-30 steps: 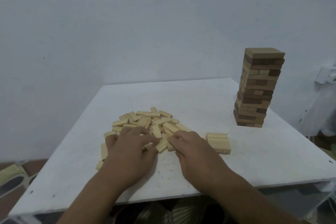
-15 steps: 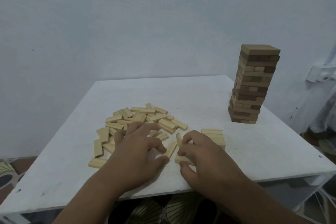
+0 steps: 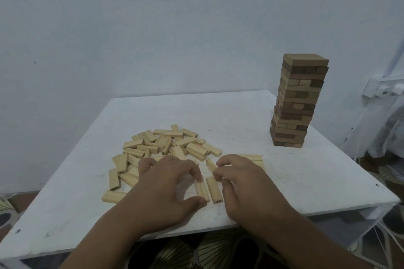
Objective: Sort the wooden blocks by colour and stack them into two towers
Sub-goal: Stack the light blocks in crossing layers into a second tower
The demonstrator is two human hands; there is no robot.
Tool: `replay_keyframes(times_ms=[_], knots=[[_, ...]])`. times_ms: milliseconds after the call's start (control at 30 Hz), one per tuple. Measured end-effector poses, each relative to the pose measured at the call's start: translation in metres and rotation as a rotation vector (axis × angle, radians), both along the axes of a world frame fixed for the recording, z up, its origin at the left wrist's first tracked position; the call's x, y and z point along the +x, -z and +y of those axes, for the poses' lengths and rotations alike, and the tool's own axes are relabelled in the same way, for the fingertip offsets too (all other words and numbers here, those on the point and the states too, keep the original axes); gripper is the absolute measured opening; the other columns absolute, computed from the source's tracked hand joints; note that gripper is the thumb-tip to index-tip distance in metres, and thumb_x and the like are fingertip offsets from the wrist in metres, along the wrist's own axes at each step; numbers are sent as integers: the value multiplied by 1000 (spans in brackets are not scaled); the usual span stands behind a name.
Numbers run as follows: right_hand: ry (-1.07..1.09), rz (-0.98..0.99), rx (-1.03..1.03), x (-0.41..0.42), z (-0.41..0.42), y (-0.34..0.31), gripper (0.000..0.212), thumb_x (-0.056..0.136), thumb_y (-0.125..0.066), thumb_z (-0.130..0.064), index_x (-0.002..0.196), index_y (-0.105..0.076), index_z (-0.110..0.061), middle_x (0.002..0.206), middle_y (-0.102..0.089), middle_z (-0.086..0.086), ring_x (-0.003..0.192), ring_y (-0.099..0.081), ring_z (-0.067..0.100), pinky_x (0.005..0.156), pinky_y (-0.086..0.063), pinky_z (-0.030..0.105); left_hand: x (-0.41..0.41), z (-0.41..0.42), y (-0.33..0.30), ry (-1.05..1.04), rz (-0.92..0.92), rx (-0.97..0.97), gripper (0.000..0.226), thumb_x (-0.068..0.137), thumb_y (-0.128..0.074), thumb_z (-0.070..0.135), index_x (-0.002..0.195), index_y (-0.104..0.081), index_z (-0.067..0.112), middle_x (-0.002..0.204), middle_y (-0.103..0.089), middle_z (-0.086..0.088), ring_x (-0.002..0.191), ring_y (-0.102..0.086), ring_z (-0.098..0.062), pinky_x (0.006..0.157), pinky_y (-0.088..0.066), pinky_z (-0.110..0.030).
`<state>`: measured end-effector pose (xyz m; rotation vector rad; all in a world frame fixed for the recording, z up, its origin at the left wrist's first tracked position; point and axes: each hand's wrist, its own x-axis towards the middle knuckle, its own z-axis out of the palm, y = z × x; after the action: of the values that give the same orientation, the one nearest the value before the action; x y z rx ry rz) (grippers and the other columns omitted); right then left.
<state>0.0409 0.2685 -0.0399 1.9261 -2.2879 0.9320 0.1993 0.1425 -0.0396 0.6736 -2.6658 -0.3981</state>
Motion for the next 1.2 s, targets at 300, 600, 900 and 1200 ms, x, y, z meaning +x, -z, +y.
replay_keyframes(times_ms=[300, 600, 900, 1200], knots=[[135, 206, 126, 1, 3, -9, 31, 97, -43, -35, 117, -65, -31, 110, -63, -11, 104, -44, 11, 87, -38, 25, -7, 8, 3, 42, -42, -79, 49, 72, -44, 83, 111, -61, 58, 111, -54, 38, 120, -33, 13, 100, -11, -36], [270, -114, 77, 8, 12, -14, 10, 78, -65, -36, 86, -67, -31, 79, -66, -12, 77, -60, 5, 69, -50, 20, -6, 7, 5, 14, -28, -58, 40, 74, -52, 76, 105, -61, 53, 111, -55, 38, 120, -34, 12, 100, -14, -36], [196, -164, 203, -2, 19, -15, 18, 82, -67, -42, 94, -73, -31, 78, -70, -14, 77, -61, -3, 69, -49, 11, -7, 2, 8, 35, -2, 11, 47, 65, -58, 81, 103, -59, 54, 105, -60, 34, 111, -41, 8, 95, -21, -29], [16, -76, 302, -3, 7, -19, 28, 85, -72, -37, 112, -72, -28, 104, -62, -13, 91, -57, 4, 77, -47, 17, -9, 2, 7, 65, 2, 43, 49, 65, -50, 81, 98, -64, 49, 101, -63, 24, 105, -43, 5, 95, -26, -23]])
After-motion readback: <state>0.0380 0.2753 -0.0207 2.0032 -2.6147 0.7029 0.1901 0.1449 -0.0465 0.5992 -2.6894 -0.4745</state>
